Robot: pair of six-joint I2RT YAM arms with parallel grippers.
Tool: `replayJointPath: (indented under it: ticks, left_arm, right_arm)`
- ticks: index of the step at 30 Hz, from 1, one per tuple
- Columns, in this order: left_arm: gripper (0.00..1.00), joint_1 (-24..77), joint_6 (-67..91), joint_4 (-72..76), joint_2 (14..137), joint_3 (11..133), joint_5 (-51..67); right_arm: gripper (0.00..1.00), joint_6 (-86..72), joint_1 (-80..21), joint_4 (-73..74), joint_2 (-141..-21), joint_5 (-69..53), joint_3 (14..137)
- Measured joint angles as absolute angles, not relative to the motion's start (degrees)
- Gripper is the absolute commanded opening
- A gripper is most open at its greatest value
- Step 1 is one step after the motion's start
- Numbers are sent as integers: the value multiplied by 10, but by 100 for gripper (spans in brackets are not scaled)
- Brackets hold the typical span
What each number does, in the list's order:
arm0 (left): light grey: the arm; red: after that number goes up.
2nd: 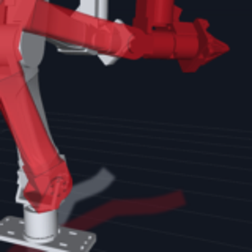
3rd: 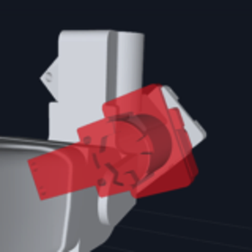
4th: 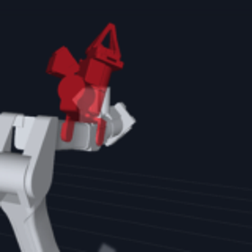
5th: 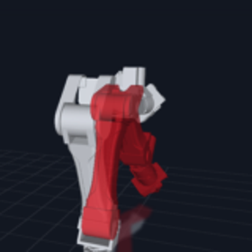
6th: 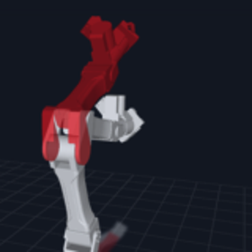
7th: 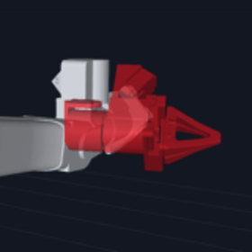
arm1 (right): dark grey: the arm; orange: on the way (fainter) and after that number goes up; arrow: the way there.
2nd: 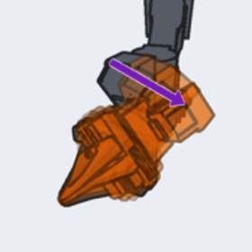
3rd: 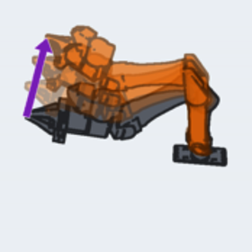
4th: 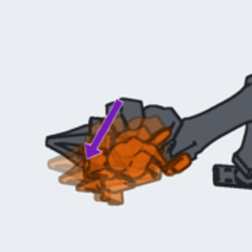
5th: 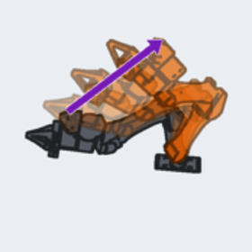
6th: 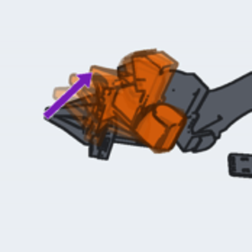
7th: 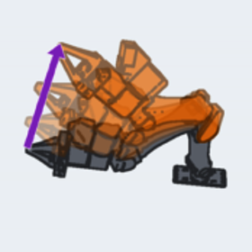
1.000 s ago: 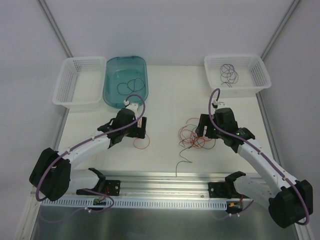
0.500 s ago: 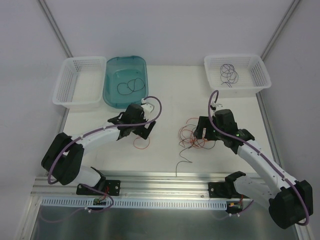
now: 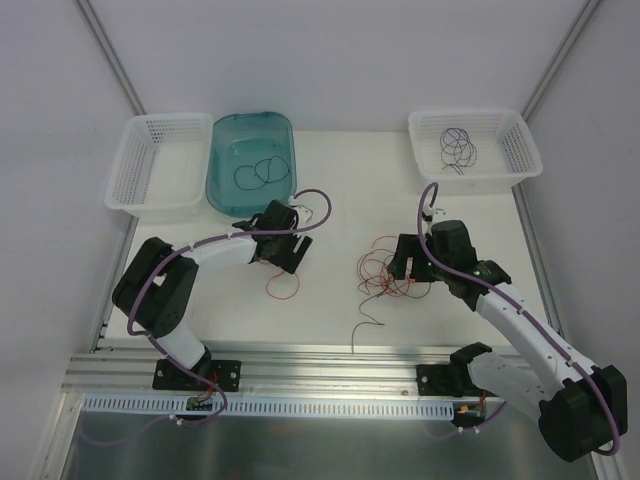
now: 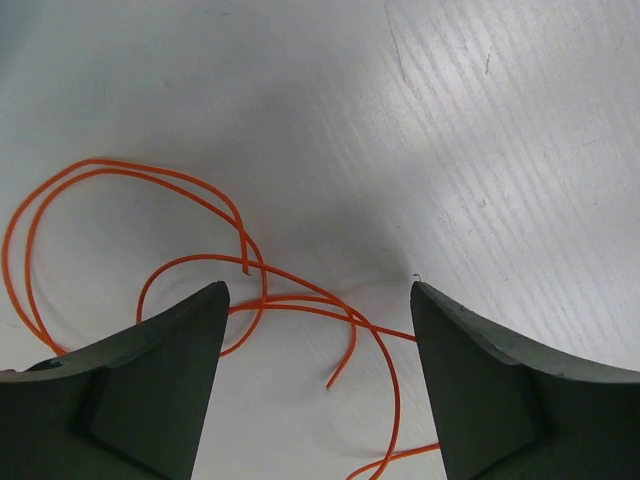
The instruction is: Untangle the cables
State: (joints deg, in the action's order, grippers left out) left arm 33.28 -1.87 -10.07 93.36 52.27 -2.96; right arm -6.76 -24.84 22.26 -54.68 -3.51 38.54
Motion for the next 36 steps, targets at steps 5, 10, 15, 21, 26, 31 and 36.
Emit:
replayJointPath:
  ticks: [5,10,15,21,26,31,36]
  left_arm:
    - [59,333,8,-129,957,535,-15]
    - [34,332,28,-143,962,545,-13]
    - [0,328,54,-146,963,545,-8]
    - [0,335,70,-163,937,539,1]
    - [0,338,82,-207,829,546,7]
    - [0,336,84,-267,749,634,12]
    - [0,320,77,-327,722,748,7]
  right_arm:
    - [82,-67,-248,223,-547,-35,385]
    - [82,-67,-248,223,-545,-36,385]
    - [82,-67,-248,223,-540,-38,385]
    - [82,-67,-248,223,-535,-37,385]
    - [82,-67,-248,225,-527,-37,385]
    - [82,-63,-248,231,-513,-37,385]
    - [82,-58,-248,242,-497,-37,386]
